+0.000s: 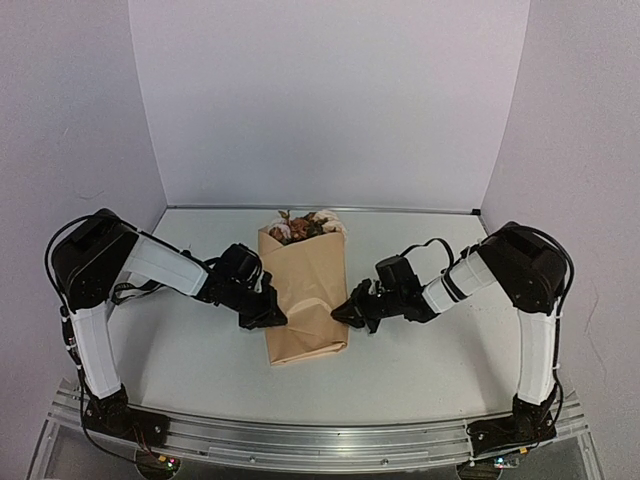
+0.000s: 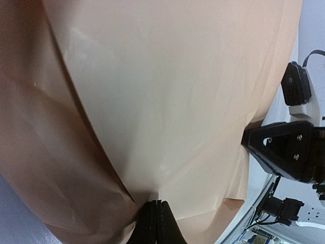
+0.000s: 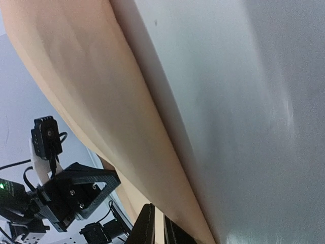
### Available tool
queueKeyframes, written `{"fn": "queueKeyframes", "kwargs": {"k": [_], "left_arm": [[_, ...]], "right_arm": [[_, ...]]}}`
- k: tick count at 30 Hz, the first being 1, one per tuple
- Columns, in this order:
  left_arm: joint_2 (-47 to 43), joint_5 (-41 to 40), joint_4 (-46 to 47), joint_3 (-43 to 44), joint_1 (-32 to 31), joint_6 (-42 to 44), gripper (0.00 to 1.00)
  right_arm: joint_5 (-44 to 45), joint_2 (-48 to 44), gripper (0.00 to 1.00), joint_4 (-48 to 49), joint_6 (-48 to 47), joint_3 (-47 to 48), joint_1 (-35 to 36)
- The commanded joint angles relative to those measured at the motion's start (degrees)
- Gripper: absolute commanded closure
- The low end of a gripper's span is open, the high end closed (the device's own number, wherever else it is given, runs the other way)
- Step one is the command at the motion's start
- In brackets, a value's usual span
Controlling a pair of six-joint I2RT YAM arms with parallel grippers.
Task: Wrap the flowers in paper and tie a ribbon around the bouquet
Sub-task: Press the fold line on the folded wrapping paper.
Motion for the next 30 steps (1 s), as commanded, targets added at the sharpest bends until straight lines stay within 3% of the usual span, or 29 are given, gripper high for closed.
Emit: {"fn": "queueKeyframes", "kwargs": {"k": [1, 10, 30], "left_arm": [[2.6, -3.0, -5.5, 0.9, 0.4, 2.2, 0.97], [2.5, -2.7, -7.8, 2.2, 0.4, 4.6, 0.98], [1.7, -1.9, -10.8, 2.6, 0.8, 7.3, 0.98]], "right_arm": [[1.0, 3.4, 0.89, -2.5, 1.9, 3.7, -3.2], [0.6, 9.4, 0.89, -4.8, 5.6, 11.8, -7.6], [3.3, 22.5, 0.89, -25.4, 6.1, 42.2, -13.7]]}}
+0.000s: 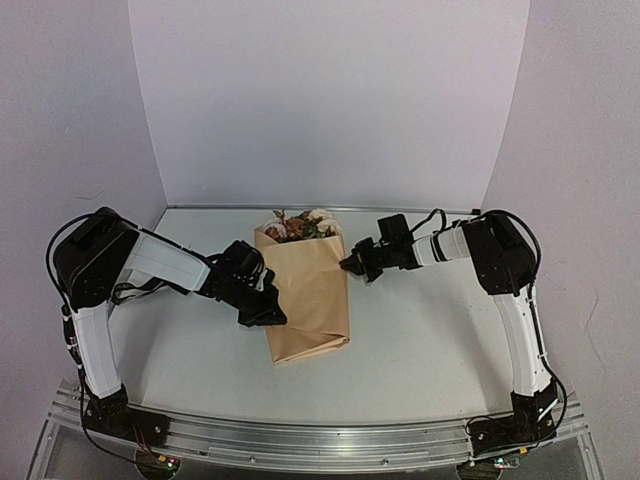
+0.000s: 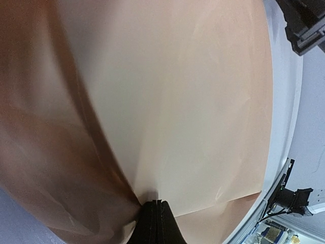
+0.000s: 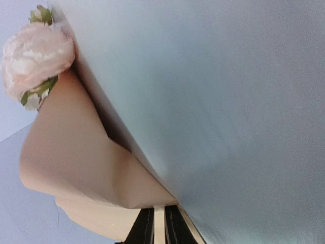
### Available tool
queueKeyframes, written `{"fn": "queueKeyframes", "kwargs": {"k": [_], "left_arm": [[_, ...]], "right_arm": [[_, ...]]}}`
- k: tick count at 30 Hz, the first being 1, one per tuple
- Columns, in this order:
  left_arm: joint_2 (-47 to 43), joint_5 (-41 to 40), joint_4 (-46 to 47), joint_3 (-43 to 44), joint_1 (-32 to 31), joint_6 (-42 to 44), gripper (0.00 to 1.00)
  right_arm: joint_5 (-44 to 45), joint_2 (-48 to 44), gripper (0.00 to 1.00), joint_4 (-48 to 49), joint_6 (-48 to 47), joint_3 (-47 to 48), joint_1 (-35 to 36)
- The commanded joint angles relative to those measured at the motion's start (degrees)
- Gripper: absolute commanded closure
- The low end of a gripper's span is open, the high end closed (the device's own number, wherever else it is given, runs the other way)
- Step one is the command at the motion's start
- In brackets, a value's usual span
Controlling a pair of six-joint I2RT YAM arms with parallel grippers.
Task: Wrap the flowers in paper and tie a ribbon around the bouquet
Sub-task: Press the fold line on the folded wrapping paper.
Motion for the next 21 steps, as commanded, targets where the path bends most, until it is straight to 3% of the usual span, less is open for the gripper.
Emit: {"fn": "queueKeyframes", "kwargs": {"k": [1, 12, 18, 21], "left_arm": [[0.9, -1.9, -6.0, -0.3, 0.6, 1.4, 0.98], [0.2, -1.8, -7.7, 0.9, 0.6, 2.8, 0.98], [-2.8, -1.5, -7.5, 1.8, 0.7, 2.7, 0.97], [-3.7, -0.7, -6.8, 2.5, 0.7, 2.2, 0.96]], "right_arm": [[3.4, 4.9, 0.89, -7.7, 0.1, 7.8, -1.5], [4.4, 8.8, 0.85, -11.8, -0.2, 20.9, -2.3], [5.8, -6.6, 0.71, -19.7, -15.1, 13.3, -2.0], [5.5, -15.8, 0.69, -20.8, -19.2, 5.7, -0.9]]}}
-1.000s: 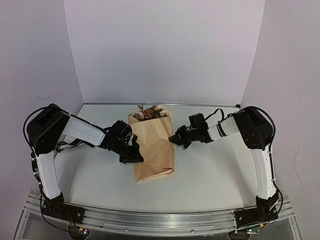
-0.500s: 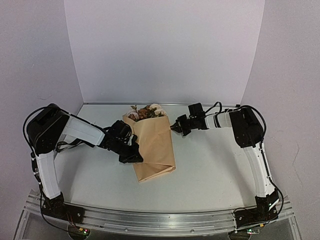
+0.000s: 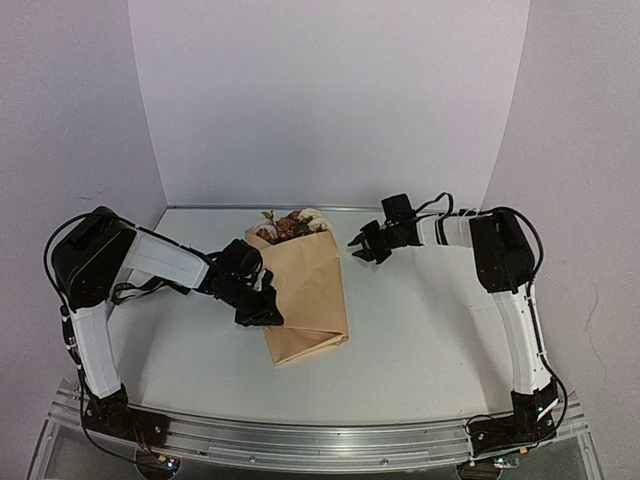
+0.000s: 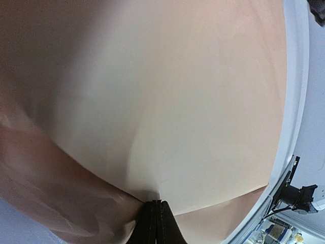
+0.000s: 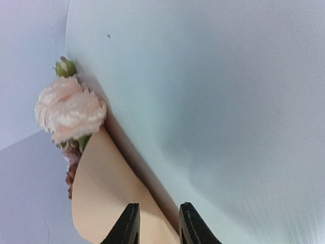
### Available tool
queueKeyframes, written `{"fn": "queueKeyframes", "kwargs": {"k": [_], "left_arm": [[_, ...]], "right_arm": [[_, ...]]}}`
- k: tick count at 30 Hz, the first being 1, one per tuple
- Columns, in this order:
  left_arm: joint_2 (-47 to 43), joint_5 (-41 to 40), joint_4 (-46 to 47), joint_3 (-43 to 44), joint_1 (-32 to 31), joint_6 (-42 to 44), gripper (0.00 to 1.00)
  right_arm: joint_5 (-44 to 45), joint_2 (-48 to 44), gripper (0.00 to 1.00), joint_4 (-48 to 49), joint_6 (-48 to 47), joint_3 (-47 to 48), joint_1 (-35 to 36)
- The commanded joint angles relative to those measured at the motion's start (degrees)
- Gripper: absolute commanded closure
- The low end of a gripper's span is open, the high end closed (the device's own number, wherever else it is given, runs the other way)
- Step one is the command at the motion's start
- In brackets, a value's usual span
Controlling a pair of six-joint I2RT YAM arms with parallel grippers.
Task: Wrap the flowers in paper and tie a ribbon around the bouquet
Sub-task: Press the fold line on the folded wrapping paper.
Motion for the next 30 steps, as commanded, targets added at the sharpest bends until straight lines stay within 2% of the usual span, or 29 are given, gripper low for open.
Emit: {"fn": "queueKeyframes", "kwargs": {"k": [1, 6, 13, 17, 22, 30], "left_arm": [[-3.2, -0.6, -2.5, 2.1, 0.4, 0.3, 0.96], [-4.7, 0.3, -2.1, 2.3, 0.4, -0.2, 0.96], [-7.5, 1.5, -1.2, 1.6, 0.4, -1.2, 0.95], [-8.6, 1.9, -0.3, 1.4, 0.4, -2.1, 0.95], [-10.6, 2.0, 1.4, -0.2, 0.7, -3.7, 0.94], [-14.5, 10.7, 9.6, -9.7, 2.9, -5.6, 0.89]], "right_arm": [[0.7, -19.0, 0.69, -4.5, -10.9, -9.4, 2.2], [-1.0, -27.2, 0.71, -3.3, -13.2, -21.9, 8.4], [-1.4, -27.3, 0.73, 2.6, -12.8, -28.9, 17.7], [-2.6, -24.1, 0.75, 10.9, -7.2, -32.1, 19.6], [-2.4, -21.3, 0.77, 14.9, -2.6, -34.7, 21.6], [-1.5, -20.2, 0.77, 17.4, -1.2, -38.7, 22.5]]}}
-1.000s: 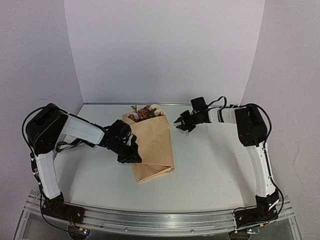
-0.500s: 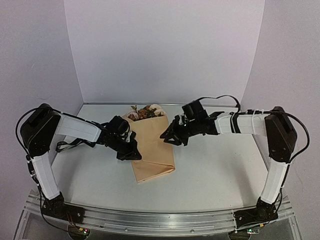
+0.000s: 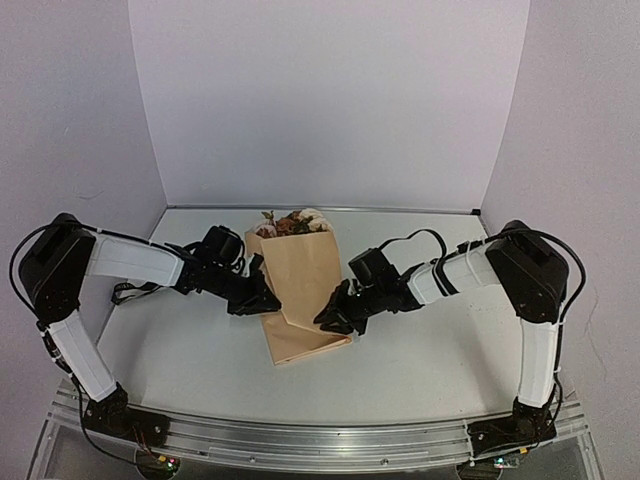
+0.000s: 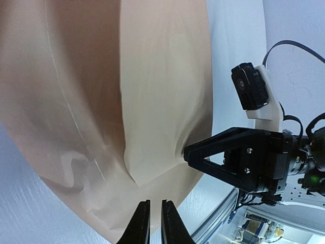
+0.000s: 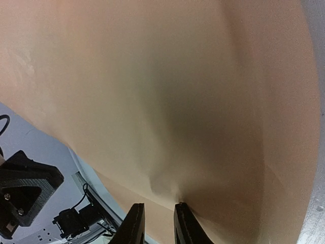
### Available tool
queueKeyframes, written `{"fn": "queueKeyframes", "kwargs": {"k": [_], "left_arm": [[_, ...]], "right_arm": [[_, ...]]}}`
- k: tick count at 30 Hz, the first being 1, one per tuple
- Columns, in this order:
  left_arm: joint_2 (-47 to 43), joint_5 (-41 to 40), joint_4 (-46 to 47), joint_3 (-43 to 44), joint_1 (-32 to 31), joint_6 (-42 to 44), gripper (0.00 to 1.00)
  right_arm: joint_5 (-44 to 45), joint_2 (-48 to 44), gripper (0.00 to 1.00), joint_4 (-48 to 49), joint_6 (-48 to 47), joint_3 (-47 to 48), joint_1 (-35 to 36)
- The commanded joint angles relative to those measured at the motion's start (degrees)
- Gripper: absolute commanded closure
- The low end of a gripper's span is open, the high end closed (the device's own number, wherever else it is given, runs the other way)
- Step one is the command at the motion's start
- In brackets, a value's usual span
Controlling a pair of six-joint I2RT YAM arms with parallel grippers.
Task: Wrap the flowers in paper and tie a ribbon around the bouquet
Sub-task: Press the fold line on the folded wrapping paper.
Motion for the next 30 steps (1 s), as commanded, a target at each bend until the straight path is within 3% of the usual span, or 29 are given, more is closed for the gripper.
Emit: {"fn": "queueKeyframes", "kwargs": {"k": [1, 8, 30], "left_arm": [[-3.3, 6.9, 7.8, -5.6, 1.2, -2.2, 0.89], [-0.8, 14.5, 22.9, -14.8, 1.1, -10.5, 0.89], [5.6, 8.0, 28.8, -16.4, 6.7, -18.8, 0.83]], "right_arm": [[0.7, 1.3, 0.77, 4.0, 1.4, -0.9, 0.7], [1.6, 2.4, 0.79, 3.9, 1.5, -2.6, 0.7], [2.4, 4.3, 0.8, 0.6, -0.4, -2.1, 0.7]]}}
